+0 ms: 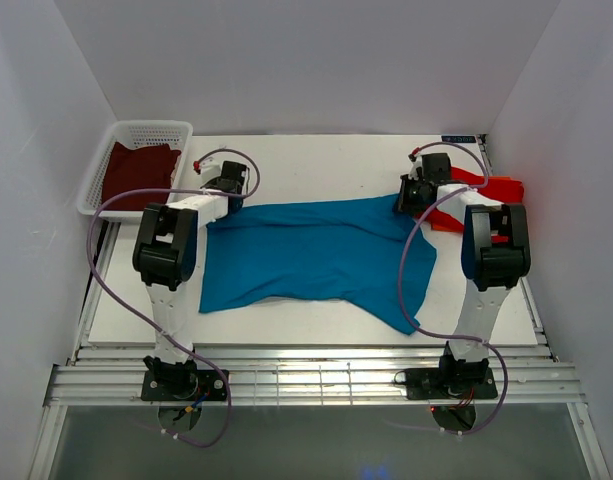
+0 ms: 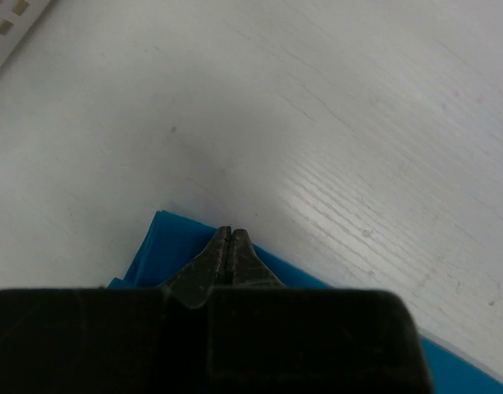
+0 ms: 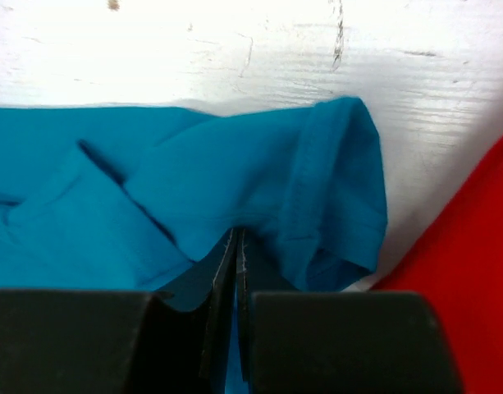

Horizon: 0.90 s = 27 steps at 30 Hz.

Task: Fold and stack the t-shirts
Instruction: Fold the tshirt

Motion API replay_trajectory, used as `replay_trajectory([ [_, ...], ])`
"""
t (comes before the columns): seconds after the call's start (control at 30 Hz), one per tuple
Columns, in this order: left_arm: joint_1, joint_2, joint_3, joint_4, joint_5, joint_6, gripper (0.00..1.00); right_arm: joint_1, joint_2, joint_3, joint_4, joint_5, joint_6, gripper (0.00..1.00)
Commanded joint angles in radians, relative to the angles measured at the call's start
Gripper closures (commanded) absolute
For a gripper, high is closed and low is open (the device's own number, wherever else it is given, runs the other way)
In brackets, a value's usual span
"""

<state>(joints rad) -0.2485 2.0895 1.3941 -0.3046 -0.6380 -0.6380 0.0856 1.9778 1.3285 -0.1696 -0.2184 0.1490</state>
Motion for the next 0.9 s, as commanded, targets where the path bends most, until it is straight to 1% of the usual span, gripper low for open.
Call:
replay_trajectory([
  [0.0,0.074,0.021,-0.012,-0.07,0.06,-0.037,1.0,0.017,0.062,0.07,-0.022,-0.018,0.006,0.92],
  [0.13,0.097,0.038,0.003,-0.065,0.061,-0.019,1.0,0.051,0.121,0.133,-0.051,0.004,0.008,0.92],
  [0.27,0.1,0.078,0.061,-0.067,0.075,-0.002,1.0,0.075,0.185,0.199,-0.06,0.028,0.021,0.92],
  [0.43,0.101,0.119,0.127,-0.068,0.064,0.029,1.0,0.08,0.24,0.293,-0.071,0.089,0.041,0.92],
  [0.5,0.101,0.138,0.164,-0.074,0.066,0.049,1.0,0.08,0.265,0.345,-0.086,0.085,0.034,0.92],
  [0.53,0.103,0.136,0.17,-0.07,0.093,0.064,1.0,0.08,0.263,0.359,-0.087,0.074,0.031,0.92],
  [0.57,0.1,0.132,0.171,-0.038,0.106,0.072,1.0,0.08,0.254,0.35,-0.077,0.056,0.026,0.92],
  [0.63,0.086,0.083,0.128,0.031,0.119,0.099,1.0,0.08,0.216,0.307,0.008,0.019,0.026,0.92],
  [0.67,0.074,0.055,0.102,0.082,0.12,0.122,1.0,0.08,0.167,0.254,0.039,0.014,0.026,0.92],
  [0.7,0.037,0.026,0.074,0.195,0.113,0.185,1.0,0.08,0.141,0.229,0.092,0.013,0.027,0.92],
  [0.73,0.013,-0.033,0.027,0.249,0.103,0.222,1.0,0.08,0.115,0.207,0.114,0.014,0.026,0.92],
  [0.77,-0.012,-0.06,0.01,0.304,0.089,0.263,1.0,0.08,0.068,0.189,0.128,0.014,0.024,0.92],
  [0.8,-0.068,-0.081,0.002,0.411,0.063,0.349,1.0,0.08,0.047,0.163,0.139,0.011,0.017,0.92],
  [0.83,-0.096,-0.113,0.017,0.438,0.061,0.383,1.0,0.08,0.006,0.152,0.153,0.011,0.006,0.92],
  [0.87,-0.151,-0.12,0.04,0.446,0.06,0.406,1.0,0.08,-0.013,0.141,0.159,0.011,0.003,0.92],
])
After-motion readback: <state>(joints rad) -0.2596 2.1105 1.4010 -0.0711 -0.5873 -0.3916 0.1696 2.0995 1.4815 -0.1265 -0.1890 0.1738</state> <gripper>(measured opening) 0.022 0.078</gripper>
